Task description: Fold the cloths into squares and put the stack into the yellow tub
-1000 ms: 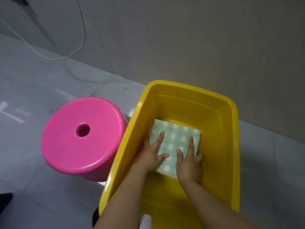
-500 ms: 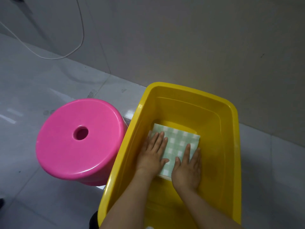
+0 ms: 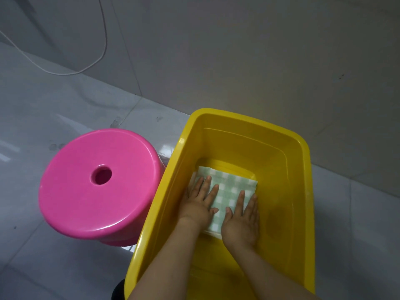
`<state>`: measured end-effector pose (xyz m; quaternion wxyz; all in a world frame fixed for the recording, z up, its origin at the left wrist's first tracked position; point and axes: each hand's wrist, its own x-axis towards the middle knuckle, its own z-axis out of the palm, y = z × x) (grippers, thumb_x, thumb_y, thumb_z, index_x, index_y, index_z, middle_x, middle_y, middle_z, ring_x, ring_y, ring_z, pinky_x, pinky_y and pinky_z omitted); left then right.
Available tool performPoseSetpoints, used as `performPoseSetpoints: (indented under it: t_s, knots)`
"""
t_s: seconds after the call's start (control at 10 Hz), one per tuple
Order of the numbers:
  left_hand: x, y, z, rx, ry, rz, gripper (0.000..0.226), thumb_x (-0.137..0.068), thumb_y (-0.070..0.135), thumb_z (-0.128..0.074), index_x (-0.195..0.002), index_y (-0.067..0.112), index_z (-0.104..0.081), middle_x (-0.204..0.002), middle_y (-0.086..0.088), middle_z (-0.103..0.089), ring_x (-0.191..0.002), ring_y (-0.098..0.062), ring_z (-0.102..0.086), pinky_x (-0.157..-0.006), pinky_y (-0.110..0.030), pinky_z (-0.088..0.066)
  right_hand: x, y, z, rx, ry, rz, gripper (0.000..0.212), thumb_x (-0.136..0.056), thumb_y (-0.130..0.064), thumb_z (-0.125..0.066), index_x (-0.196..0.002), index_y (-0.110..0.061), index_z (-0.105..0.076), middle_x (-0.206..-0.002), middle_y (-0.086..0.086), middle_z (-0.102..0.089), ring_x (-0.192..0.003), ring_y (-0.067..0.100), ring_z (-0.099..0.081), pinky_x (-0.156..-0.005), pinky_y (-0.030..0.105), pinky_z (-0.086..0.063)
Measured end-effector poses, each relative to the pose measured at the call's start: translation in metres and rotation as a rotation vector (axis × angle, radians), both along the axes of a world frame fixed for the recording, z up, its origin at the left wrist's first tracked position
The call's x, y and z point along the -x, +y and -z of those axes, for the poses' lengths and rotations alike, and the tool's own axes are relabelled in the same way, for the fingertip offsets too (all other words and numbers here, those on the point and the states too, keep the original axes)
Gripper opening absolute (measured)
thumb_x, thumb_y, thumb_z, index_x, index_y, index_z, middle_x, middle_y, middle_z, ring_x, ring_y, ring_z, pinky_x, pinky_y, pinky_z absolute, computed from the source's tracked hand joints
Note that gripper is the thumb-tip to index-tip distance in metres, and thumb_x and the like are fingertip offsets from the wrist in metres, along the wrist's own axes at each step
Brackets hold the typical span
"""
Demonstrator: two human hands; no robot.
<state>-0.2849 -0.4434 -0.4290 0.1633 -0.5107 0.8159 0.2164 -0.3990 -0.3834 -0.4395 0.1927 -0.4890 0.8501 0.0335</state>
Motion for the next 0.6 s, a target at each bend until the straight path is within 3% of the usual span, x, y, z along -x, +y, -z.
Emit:
performPoseSetpoints:
  t_s: [0.1,0.3,0.4,0.5,0.6]
  knots:
    - [0.001,0.002,-0.014,-0.001,-0.023,-0.001,0.060,-0.101,0.038,-0.027,-0.151,0.027,0.005,-0.157,-0.002,0.022,-0.145,-0.021,0.019,-0.115,-0.049,0.002,-0.001,-0.002,-0.007,0.006,0.008,0.015,0.064,-0.099,-0.041,-0.020,-0.147,-0.016,0.015,-0.155,0.017,0.017,-0.145,0.027,0.009,-0.117,0.036,0.002]
    - [0.002,0.011,-0.078,0.077,0.150,-0.092,0.061,-0.098,0.018,-0.031,-0.152,0.020,-0.002,-0.160,-0.007,0.005,-0.147,-0.022,0.004,-0.120,-0.035,-0.003,-0.007,-0.005,-0.051,0.234,-0.052,0.074,0.061,-0.095,-0.028,-0.045,-0.149,-0.018,-0.017,-0.155,0.023,-0.006,-0.144,0.034,-0.007,-0.116,0.042,-0.004]
    - [0.000,0.016,-0.122,0.173,0.252,-0.135,0.058,-0.099,0.017,-0.033,-0.152,0.020,-0.008,-0.160,-0.006,0.003,-0.147,-0.020,-0.004,-0.116,-0.033,-0.015,-0.007,-0.006,-0.089,0.271,-0.102,0.056,0.062,-0.096,-0.032,-0.042,-0.149,-0.024,-0.012,-0.156,0.018,-0.006,-0.144,0.032,-0.006,-0.117,0.040,-0.006]
    - [-0.007,0.018,-0.171,0.279,0.325,-0.187,0.058,-0.099,0.020,-0.034,-0.152,0.022,-0.010,-0.160,-0.005,-0.003,-0.145,-0.022,-0.016,-0.109,-0.036,-0.030,-0.003,-0.006,-0.129,0.368,-0.174,0.024,0.057,-0.095,-0.032,-0.043,-0.147,-0.028,-0.020,-0.154,0.015,-0.018,-0.142,0.031,-0.015,-0.116,0.040,-0.011]
    - [-0.017,0.021,-0.229,0.333,0.363,-0.343,0.063,-0.097,0.017,-0.035,-0.152,0.025,-0.006,-0.159,-0.005,-0.010,-0.133,-0.032,-0.039,-0.097,-0.041,-0.042,-0.009,-0.008,-0.187,0.508,-0.262,-0.058,0.051,-0.094,-0.031,-0.044,-0.144,-0.029,-0.030,-0.144,0.008,-0.041,-0.134,0.028,-0.034,-0.108,0.039,-0.026]
